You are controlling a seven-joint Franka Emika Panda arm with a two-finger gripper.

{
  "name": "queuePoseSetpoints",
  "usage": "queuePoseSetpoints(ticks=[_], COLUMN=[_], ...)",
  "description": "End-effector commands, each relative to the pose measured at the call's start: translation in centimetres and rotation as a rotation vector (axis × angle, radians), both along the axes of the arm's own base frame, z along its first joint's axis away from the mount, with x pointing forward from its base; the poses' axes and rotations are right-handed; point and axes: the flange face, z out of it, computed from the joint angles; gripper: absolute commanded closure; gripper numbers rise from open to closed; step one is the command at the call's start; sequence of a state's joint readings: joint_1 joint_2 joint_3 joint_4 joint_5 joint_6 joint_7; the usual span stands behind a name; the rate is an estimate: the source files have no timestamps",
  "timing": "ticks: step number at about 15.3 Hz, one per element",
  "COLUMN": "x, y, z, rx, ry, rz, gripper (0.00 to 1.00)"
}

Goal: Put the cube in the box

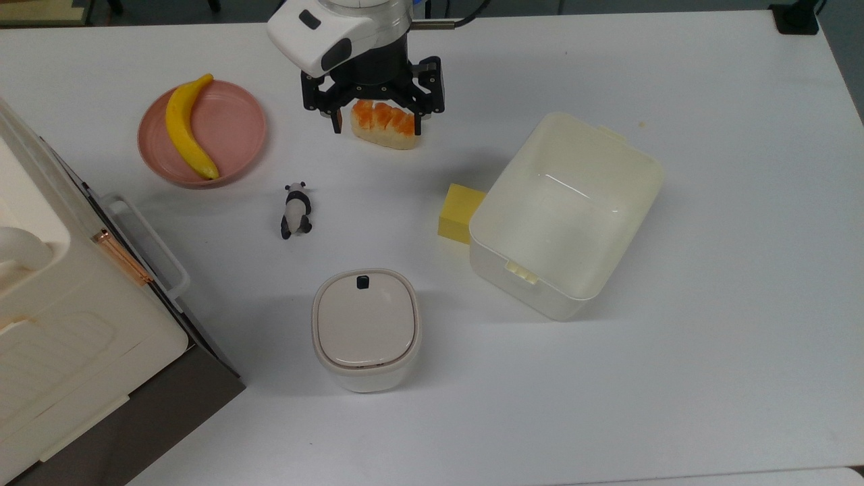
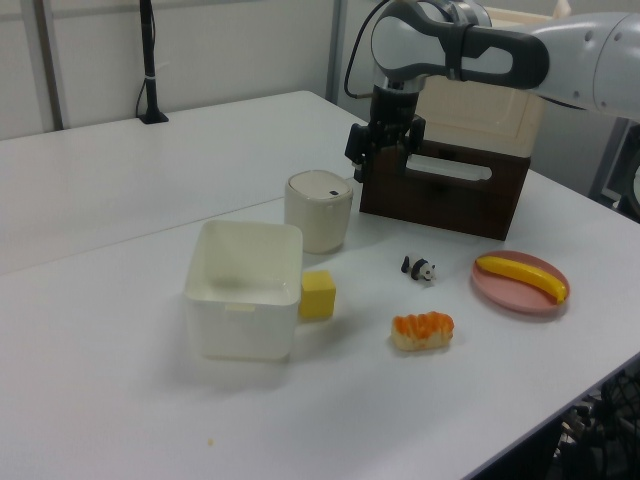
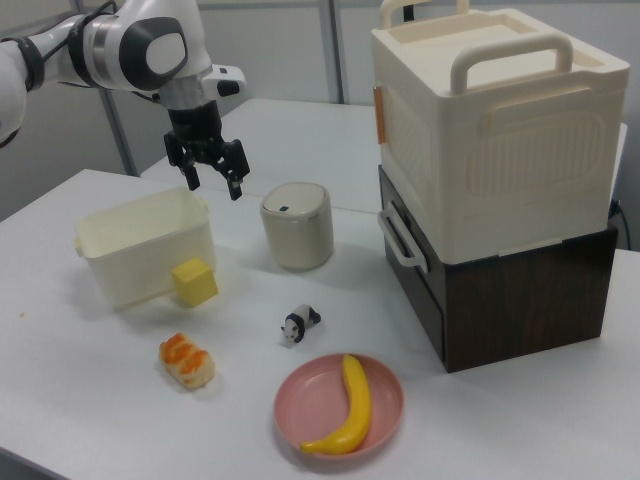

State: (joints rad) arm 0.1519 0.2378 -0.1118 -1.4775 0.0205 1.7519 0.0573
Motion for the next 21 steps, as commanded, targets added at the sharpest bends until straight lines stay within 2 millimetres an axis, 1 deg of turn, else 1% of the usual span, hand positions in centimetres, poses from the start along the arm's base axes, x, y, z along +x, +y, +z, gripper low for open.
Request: queuePoseSetpoints(ticks=[1,2,3,5,8,9,11,15,18,20,21], x=[-1.4,-1.7,-1.8,-2.0,-2.0,-1.9,-2.0,-1.9,-2.1,-2.1,-2.1], y=[7.4,8.4,9.0,9.5,9.6,10.0,11.0,10.8,10.2,10.3,10.7], z=[-2.8,-3.3,-3.4,-3.8,-4.6,-5.2,-5.7,-5.5,-4.6,-5.0,-5.2], rx=[-0.010,-0.013,-0.012,-0.013,-0.013,-0.016,-0.018,-0.018,-0.015,-0.016,-0.017], ry=[0.065,0.076,0.077,0.085,0.097,0.106,0.112,0.109,0.103,0.107,0.110], rz=[0.100,0.114,0.123,0.132,0.133,0.139,0.153,0.152,0.143,0.146,0.152], gripper=[0.00,0.00,0.00,0.00,0.00,0.00,0.00,0.00,0.00,0.00,0.00])
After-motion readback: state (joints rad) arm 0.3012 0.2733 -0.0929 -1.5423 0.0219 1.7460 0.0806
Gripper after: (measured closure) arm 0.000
